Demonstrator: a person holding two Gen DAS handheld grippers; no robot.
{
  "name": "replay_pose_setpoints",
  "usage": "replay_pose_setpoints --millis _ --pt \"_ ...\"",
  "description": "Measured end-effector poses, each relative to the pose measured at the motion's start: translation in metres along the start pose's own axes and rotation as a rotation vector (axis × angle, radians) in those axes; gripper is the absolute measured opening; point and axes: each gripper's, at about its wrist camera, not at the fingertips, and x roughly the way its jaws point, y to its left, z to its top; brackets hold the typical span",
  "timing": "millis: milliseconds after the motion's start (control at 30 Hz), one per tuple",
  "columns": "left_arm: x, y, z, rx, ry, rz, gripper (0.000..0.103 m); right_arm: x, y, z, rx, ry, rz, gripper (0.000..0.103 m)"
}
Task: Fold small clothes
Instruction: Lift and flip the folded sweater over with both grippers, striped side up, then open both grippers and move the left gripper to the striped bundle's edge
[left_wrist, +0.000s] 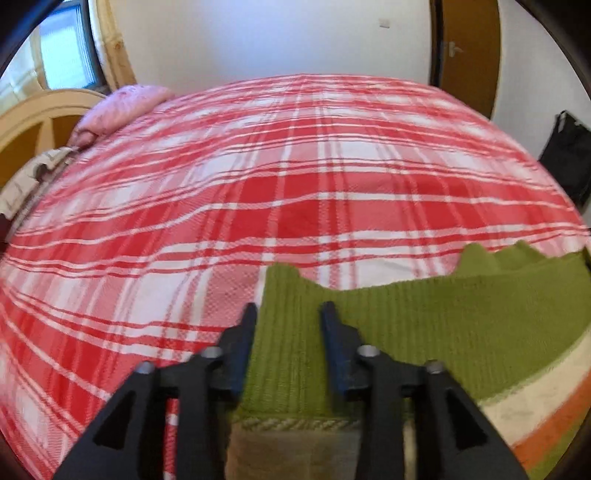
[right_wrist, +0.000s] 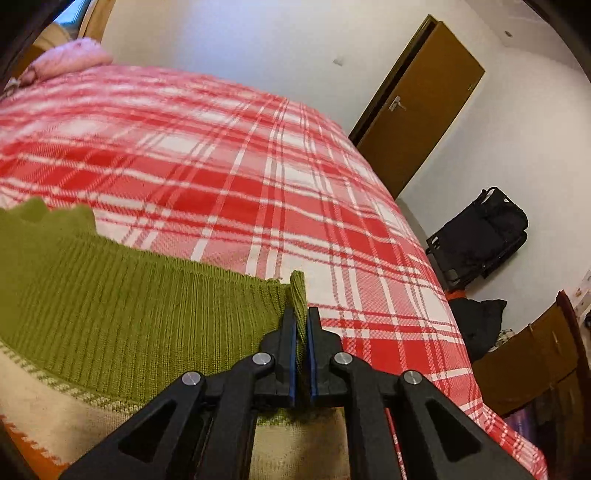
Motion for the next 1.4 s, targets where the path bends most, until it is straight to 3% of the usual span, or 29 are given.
replay_pose_setpoints --millis 33,100,200,267,333,400,567,633,867,967,1200,1400 --pt "0.001 0.004 0.001 -0.012 0.004 0.024 0.064 -0.001 -0.001 0.000 0.000 0.003 0.006 0.005" --pt "0.003 0.012 0.004 -0.054 0.019 0.025 0.072 -0.003 -0.010 -0.002 0.034 0.010 0.062 0.005" --pt "-0.002 0.025 0.008 -0.089 0.072 -0.026 0.072 -0.013 -0.044 -0.004 0.217 0.010 0.228 0.005" --pt "-0.018 0.030 0.007 -0.074 0.065 -0.021 0.072 -0.044 -0.073 -0.016 0.368 -0.050 0.210 0.005" --pt "-0.040 0.033 0.001 -0.054 0.021 0.005 0.074 -0.075 -0.081 -0.026 0.405 -0.110 0.184 0.005" --pt "-0.063 0.038 -0.008 -0.045 -0.013 0.025 0.079 -0.105 -0.074 -0.035 0.393 -0.139 0.223 0.005" --pt "-0.096 0.041 -0.037 -0.050 -0.027 0.014 0.079 -0.153 -0.008 -0.061 0.275 -0.089 0.426 0.005" --pt "-0.105 0.036 -0.047 -0.034 -0.031 0.029 0.079 -0.162 0.015 -0.072 0.238 -0.075 0.470 0.005" --pt "-0.113 0.016 -0.097 0.029 -0.007 0.052 0.079 -0.159 0.062 -0.118 0.239 -0.023 0.454 0.005" --pt "-0.106 0.011 -0.112 0.034 0.015 0.065 0.079 -0.159 0.068 -0.123 0.217 -0.058 0.425 0.006" --pt "-0.111 0.006 -0.123 0.028 -0.024 0.086 0.080 -0.161 0.070 -0.126 0.206 -0.088 0.392 0.006" --pt "-0.121 0.014 -0.134 -0.005 0.000 0.057 0.087 -0.164 0.072 -0.127 0.194 -0.090 0.379 0.006"
